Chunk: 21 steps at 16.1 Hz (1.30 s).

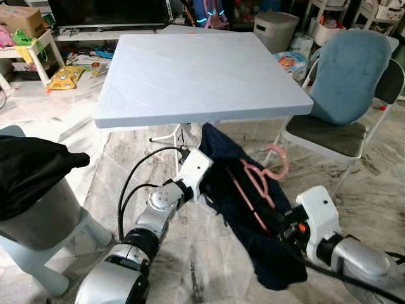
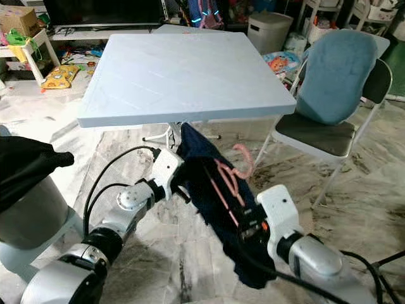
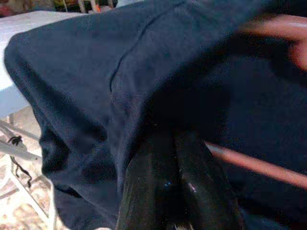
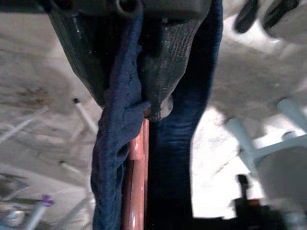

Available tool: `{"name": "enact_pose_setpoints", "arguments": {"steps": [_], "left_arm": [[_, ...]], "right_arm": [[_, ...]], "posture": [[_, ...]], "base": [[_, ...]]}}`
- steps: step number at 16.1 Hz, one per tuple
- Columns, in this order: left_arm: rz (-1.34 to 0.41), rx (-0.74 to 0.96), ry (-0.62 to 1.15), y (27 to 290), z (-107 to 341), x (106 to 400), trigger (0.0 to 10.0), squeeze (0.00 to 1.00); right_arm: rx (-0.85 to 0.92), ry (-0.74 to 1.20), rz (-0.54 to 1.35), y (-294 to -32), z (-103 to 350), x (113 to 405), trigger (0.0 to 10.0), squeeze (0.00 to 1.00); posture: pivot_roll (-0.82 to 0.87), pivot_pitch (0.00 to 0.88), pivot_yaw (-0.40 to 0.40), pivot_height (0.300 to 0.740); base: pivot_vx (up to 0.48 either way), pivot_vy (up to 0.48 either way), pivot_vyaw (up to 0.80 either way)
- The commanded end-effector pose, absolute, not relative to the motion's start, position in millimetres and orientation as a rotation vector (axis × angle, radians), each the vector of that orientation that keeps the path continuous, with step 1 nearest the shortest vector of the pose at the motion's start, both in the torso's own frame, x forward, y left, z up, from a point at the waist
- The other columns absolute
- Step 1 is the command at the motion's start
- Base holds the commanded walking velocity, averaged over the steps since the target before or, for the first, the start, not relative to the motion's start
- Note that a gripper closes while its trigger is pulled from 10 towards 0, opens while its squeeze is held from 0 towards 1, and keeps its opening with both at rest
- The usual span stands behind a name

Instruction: Hang hanger

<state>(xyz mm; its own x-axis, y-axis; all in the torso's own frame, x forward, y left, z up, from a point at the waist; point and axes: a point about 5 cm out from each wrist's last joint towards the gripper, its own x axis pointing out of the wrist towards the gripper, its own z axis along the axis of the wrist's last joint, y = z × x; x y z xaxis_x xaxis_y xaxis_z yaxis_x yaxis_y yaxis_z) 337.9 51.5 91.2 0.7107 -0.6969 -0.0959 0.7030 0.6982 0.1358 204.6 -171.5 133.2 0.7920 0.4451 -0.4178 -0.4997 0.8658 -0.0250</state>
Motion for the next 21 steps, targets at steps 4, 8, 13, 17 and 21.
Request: {"name": "enact_pose_setpoints", "arguments": {"steps": [4,8,13,17,21], "left_arm": [[-0.781,0.168,0.030,44.6,93.8,339.4,10.0,1.00],[-0.806,0.206,-0.054,35.5,101.3,336.6,10.0,1.00],[-1.000,0.205,-0.071,21.5,86.9,311.3,10.0,1.00],[-0.934,0.298,-0.172,24.3,92.4,310.5,10.0,1.00],[-0.795,0.463,-0.212,39.9,97.8,324.5,10.0,1.00]], "right_arm": [[-0.135,0.376,0.607,-161.9,146.2,194.3,0.0,0.00],[-0.146,0.392,0.583,-162.9,139.7,197.8,0.0,0.00],[-0.170,0.373,0.396,-175.0,136.0,231.3,0.0,0.00],[-0.171,0.383,0.412,-166.3,130.7,239.0,0.0,0.00],[-0.164,0.420,0.433,-167.1,123.4,227.8,0.0,0.00]], "posture": [[-0.09,0.000,-0.009,0.740],[-0.08,0.000,-0.009,0.740],[-0.08,0.000,-0.012,0.740],[-0.07,0.000,-0.019,0.740],[-0.07,0.000,-0.016,0.740]], "base": [[0.000,0.000,0.00],[0.000,0.000,0.00],[0.000,0.000,0.00],[0.000,0.000,0.00],[0.000,0.000,0.00]]}}
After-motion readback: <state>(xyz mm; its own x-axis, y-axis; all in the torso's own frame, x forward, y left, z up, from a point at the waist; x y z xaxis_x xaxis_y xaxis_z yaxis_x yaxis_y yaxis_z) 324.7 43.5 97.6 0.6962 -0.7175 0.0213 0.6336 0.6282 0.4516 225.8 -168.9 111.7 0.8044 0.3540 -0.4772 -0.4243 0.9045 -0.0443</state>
